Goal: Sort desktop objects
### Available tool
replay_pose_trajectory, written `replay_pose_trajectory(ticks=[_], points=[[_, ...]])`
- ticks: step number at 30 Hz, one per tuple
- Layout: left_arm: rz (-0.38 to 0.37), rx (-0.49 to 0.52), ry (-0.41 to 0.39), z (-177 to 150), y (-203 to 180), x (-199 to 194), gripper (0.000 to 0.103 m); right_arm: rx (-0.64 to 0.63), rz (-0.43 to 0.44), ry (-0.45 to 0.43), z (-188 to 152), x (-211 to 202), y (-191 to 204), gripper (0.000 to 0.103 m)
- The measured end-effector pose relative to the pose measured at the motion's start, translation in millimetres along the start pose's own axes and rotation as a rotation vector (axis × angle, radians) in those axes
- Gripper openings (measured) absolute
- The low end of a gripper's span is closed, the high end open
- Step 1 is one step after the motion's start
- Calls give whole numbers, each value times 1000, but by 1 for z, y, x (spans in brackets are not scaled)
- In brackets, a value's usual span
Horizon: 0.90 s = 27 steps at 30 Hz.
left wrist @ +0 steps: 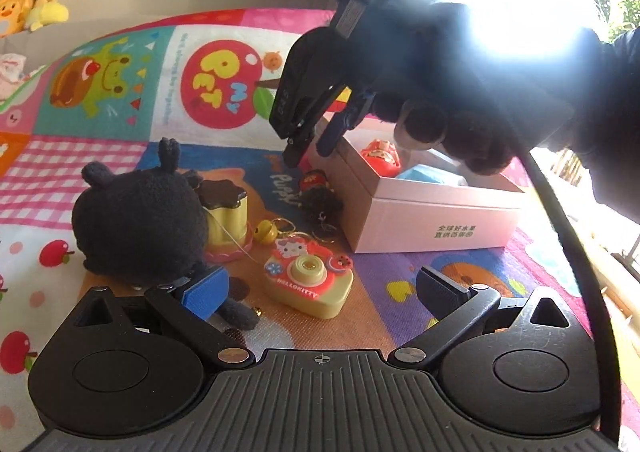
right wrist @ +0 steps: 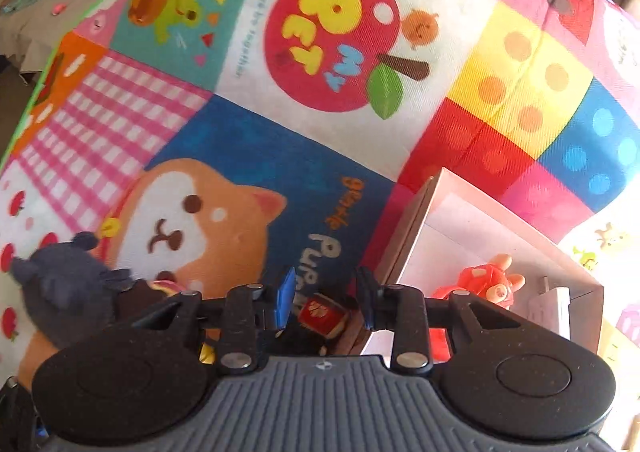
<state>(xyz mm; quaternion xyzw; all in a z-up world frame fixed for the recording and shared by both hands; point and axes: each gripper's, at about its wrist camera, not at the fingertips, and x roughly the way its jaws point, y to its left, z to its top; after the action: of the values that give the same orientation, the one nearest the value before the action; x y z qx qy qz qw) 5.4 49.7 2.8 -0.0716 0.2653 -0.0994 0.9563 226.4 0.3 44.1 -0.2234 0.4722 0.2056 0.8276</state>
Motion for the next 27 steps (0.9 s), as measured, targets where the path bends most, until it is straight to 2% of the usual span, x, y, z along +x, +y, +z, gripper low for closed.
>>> replay_pose_trajectory(ticks=[6, 10, 12, 16, 21, 25, 27], points=[[-17, -27, 2, 0, 5, 0, 102, -51, -2, 58, 2, 19, 16, 25], [-20, -12, -2, -1, 2, -2, 103, -57, 90, 95, -11, 7, 23, 25], [-19, -2, -2, -2, 0, -2, 103, -53, 160, 111, -22, -5, 23, 25], [-22, 10, 15, -4, -3, -4, 103, -113, 208, 81, -57, -33, 26, 24], [-20, 33, 48, -8, -11, -5, 103, -93, 293, 86, -101, -56, 14, 24], [-20, 65, 82, -11, -21, -5, 103, -96, 229, 9, -140, -72, -3, 25], [-22, 84, 98, -15, -27, -6, 103, -75, 182, -66, -159, -83, -19, 31]])
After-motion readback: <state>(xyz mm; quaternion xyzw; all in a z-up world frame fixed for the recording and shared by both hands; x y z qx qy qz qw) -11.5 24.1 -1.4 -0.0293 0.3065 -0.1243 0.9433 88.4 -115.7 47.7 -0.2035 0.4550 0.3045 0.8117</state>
